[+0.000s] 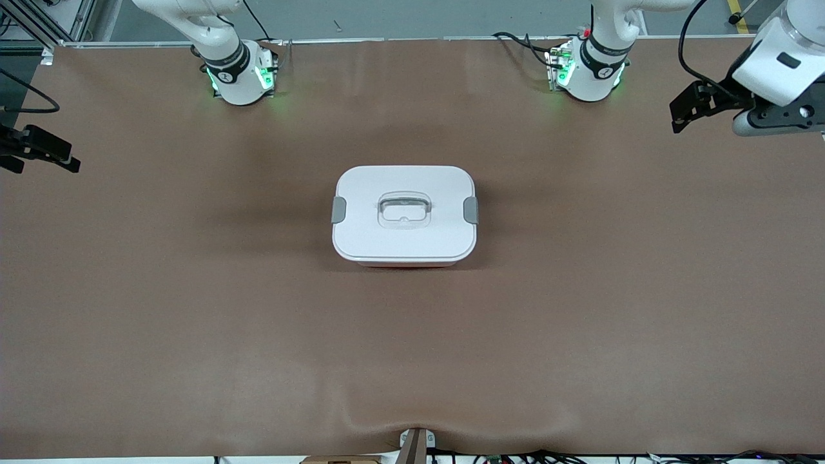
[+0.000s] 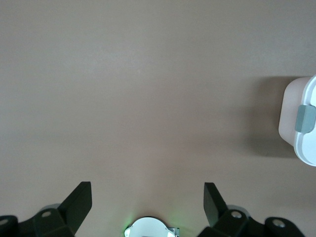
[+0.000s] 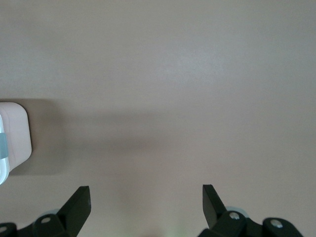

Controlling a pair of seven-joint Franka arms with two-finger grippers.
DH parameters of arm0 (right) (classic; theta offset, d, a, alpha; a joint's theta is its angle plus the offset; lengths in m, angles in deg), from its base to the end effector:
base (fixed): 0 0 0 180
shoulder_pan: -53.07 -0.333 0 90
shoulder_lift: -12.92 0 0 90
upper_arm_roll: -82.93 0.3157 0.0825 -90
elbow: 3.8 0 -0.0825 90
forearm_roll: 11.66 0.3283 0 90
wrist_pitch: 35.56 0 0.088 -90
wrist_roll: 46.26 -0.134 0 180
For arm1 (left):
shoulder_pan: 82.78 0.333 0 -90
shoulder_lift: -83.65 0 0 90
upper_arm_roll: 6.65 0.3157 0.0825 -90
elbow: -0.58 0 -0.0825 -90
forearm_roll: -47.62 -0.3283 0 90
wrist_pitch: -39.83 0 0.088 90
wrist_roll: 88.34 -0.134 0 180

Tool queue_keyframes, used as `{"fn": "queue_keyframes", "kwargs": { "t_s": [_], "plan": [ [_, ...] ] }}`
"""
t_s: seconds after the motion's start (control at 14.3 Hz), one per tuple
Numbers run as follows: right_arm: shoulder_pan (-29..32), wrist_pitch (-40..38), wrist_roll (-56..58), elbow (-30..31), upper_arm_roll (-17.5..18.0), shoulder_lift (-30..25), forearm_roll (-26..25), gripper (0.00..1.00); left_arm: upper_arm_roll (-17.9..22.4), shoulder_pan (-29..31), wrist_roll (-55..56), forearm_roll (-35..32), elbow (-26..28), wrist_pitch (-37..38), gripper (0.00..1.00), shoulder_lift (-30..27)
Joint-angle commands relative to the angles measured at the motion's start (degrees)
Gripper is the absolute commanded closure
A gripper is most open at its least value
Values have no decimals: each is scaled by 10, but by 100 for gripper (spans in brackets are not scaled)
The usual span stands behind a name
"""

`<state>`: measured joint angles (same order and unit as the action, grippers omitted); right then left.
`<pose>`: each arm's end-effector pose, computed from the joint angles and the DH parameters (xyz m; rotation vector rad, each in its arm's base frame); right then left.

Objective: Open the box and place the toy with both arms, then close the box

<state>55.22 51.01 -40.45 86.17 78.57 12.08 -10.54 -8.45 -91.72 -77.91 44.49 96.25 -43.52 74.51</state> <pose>0.4839 -0.0528 0.5996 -3.1155 0.0178 0.0658 0.4281 -0.0745 0.6216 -3.0723 0.0001 0.0672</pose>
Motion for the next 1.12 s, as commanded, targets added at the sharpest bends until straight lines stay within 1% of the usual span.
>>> {"fn": "queue_keyframes", "kwargs": {
  "t_s": [0.0,0.21,0.56,0.7,0.98,1.05],
  "plan": [
    [-4,-5,-10,-3,0,-2,-3,0,13,-6,-33,8,39,-23,0,-35],
    [-3,-5,-10,-3,0,-2,-3,0,16,2,-35,36,36,-32,0,-32],
    [-8,-5,-21,-3,0,-2,-3,0,15,0,-35,37,21,-32,0,-23],
    [-10,-4,-23,-3,0,-2,-3,0,15,2,-37,37,1,-30,0,-12],
    [-10,-4,-23,-3,0,-2,-4,0,16,3,-30,36,-14,-28,0,-6],
    [-10,-4,-23,-2,0,-2,-3,0,16,2,-30,35,-17,-28,0,3]
  ]
}}
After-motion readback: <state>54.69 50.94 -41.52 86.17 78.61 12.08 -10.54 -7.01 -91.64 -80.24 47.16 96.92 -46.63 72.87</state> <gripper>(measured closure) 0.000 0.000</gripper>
